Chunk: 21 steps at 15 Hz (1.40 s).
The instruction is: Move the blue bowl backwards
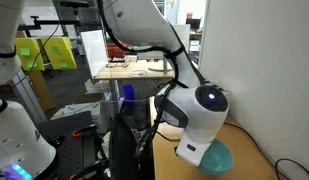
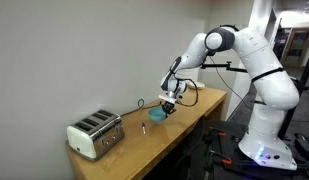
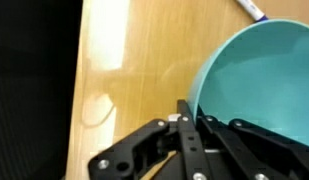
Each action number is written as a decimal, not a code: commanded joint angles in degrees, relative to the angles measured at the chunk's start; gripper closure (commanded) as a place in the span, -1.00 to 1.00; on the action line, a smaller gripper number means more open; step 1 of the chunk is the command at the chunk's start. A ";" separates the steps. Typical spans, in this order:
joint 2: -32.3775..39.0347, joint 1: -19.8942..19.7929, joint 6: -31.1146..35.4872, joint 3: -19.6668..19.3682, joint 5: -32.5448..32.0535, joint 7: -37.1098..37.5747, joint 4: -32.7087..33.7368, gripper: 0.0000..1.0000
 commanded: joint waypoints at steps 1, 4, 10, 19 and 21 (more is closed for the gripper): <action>2.41 -2.10 -1.75 1.44 2.56 -2.45 4.09 0.97; 4.97 -3.13 -2.69 2.27 2.73 -3.83 7.42 0.97; 10.27 -5.36 -2.28 2.62 3.56 -5.29 13.22 0.97; 10.67 -7.00 -0.24 3.89 6.42 -13.31 12.28 -0.21; 8.20 -6.18 1.08 3.54 6.85 -15.04 8.82 -0.48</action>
